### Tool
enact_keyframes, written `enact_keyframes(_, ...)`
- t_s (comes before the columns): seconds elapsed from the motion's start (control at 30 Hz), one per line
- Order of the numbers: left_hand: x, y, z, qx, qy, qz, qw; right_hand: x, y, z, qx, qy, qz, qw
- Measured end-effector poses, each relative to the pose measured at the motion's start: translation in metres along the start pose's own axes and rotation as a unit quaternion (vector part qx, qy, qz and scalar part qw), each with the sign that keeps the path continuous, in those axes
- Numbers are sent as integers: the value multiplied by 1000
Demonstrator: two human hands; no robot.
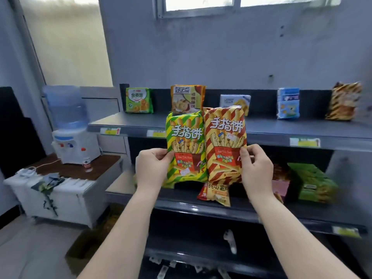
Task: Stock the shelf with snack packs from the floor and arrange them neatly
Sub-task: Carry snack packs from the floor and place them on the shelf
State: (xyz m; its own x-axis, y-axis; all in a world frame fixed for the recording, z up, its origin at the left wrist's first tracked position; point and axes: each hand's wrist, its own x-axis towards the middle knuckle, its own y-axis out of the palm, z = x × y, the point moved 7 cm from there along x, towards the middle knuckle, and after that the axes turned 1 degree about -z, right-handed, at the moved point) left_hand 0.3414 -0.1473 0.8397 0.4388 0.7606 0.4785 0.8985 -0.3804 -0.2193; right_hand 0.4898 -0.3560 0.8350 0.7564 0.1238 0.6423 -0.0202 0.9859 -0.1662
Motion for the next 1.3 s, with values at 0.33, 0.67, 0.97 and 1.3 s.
enact_keyframes(0.33,-6,225,-105,-97,49,139,984,98,-187,-80,-84,18,-121,989)
enact_keyframes(0.67,46,393,-163,-179,64,180,965,215,-261,-158,-112,29,-196,974)
enact_keyframes(0.97,84,576,-183,-219,-47,260,939,300,-340,-220,-184,27,-278,942)
enact_keyframes(1.3,83,689,-200,-208,-152,257,931,389,-367,-289,-155,64,-214,962)
